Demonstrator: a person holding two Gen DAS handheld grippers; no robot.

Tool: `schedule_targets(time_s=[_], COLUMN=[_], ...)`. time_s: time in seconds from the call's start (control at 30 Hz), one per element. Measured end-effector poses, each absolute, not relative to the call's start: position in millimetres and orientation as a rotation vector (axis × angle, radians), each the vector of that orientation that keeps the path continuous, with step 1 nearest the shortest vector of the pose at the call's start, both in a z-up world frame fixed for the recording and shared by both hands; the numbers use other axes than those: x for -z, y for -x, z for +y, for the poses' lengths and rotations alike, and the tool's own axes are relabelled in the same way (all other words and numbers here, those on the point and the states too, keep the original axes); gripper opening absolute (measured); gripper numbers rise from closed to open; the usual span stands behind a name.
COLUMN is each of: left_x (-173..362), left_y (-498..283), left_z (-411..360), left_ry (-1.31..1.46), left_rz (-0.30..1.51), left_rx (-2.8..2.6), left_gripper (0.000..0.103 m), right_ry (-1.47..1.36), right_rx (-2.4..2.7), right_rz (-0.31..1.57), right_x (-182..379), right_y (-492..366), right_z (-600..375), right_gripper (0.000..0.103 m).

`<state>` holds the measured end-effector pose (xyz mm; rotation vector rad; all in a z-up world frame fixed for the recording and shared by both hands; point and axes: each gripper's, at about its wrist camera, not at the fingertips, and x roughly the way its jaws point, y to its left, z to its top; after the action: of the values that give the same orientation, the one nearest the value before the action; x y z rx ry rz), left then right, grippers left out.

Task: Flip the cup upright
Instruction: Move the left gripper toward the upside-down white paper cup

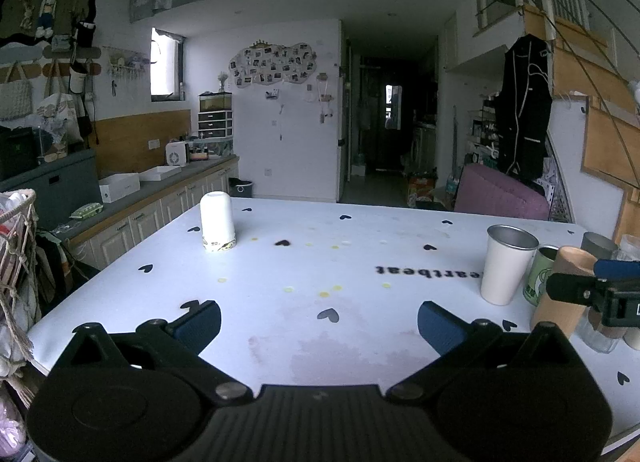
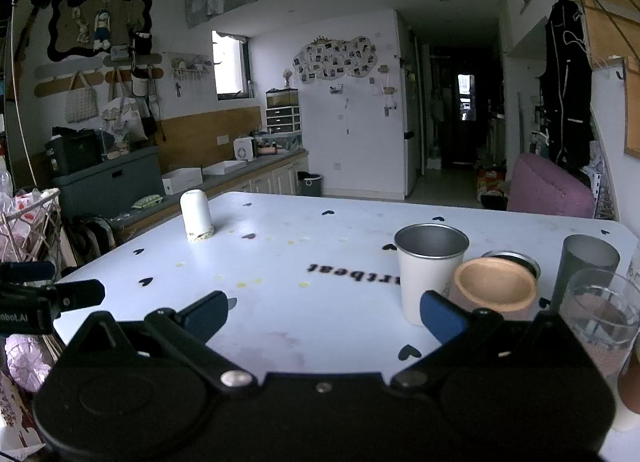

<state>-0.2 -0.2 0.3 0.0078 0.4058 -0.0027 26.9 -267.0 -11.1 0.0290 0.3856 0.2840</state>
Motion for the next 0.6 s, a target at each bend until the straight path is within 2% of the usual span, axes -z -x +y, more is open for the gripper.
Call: schedule_targets(time_s=[0.6], left_x=[-0.3], left_y=[0.1], left_z=[0.5], left_ry=[-0.006], left_rz=[0.406], left_rx=[0.003], left_gripper=[0.103], right_ry=[-0.029], right_rx=[-0.284], right_rz=[0.387], right_x=[11.3], right_y=[-26.5], right_z=[-266.7], right_gripper=[0.103])
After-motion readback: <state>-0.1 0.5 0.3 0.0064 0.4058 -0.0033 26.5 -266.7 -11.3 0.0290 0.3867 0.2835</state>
